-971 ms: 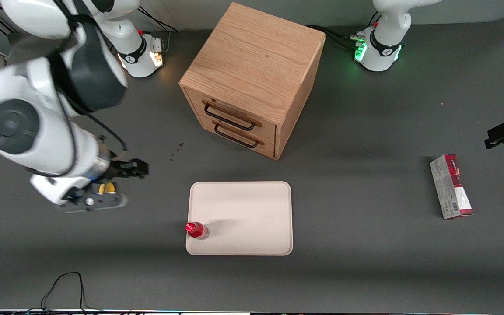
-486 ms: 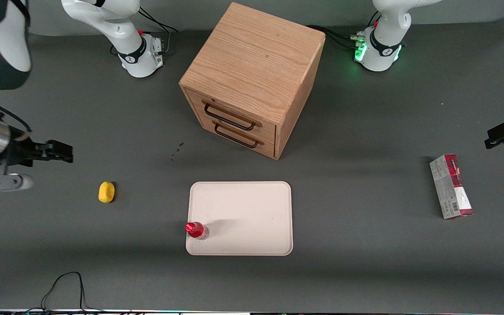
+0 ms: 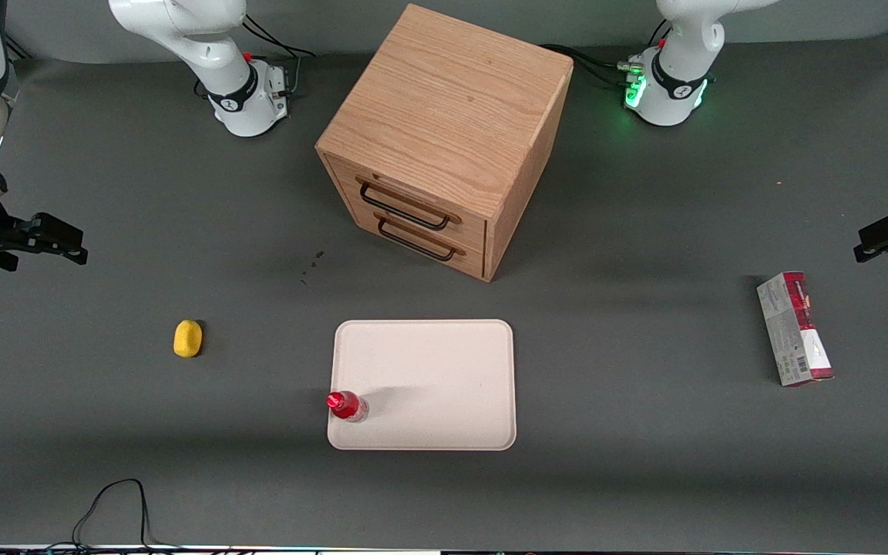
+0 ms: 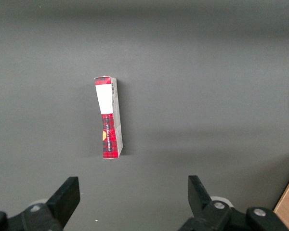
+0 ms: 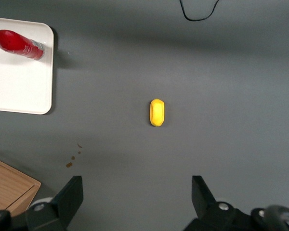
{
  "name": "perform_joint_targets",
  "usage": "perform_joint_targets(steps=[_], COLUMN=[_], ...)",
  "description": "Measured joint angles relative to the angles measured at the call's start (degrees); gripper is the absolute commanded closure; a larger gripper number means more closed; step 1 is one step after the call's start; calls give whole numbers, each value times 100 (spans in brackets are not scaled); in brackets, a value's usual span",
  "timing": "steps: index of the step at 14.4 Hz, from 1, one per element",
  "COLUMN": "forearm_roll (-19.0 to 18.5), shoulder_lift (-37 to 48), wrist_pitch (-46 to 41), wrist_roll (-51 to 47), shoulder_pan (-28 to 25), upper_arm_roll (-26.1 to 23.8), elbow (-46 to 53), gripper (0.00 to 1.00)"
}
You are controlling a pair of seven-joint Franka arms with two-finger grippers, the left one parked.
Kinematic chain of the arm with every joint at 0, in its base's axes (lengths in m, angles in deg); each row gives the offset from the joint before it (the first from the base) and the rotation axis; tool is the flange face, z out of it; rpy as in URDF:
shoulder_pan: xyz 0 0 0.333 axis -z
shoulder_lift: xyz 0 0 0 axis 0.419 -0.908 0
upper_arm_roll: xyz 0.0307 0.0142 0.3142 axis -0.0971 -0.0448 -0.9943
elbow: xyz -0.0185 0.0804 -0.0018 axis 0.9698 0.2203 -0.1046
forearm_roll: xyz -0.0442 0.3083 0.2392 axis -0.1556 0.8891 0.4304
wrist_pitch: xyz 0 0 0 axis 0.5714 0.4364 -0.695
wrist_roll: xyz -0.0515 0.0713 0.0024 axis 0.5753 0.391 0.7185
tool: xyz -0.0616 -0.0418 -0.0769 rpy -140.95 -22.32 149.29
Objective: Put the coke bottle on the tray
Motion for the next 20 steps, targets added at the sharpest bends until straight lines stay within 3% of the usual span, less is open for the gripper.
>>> perform_joint_targets(steps=[20], forearm_roll=[0], shoulder_lift=[228], wrist_pitch=[-183], wrist_roll=[166], shoulder_pan=[-9], upper_arm_roll=[354], elbow=[-320], gripper=[0])
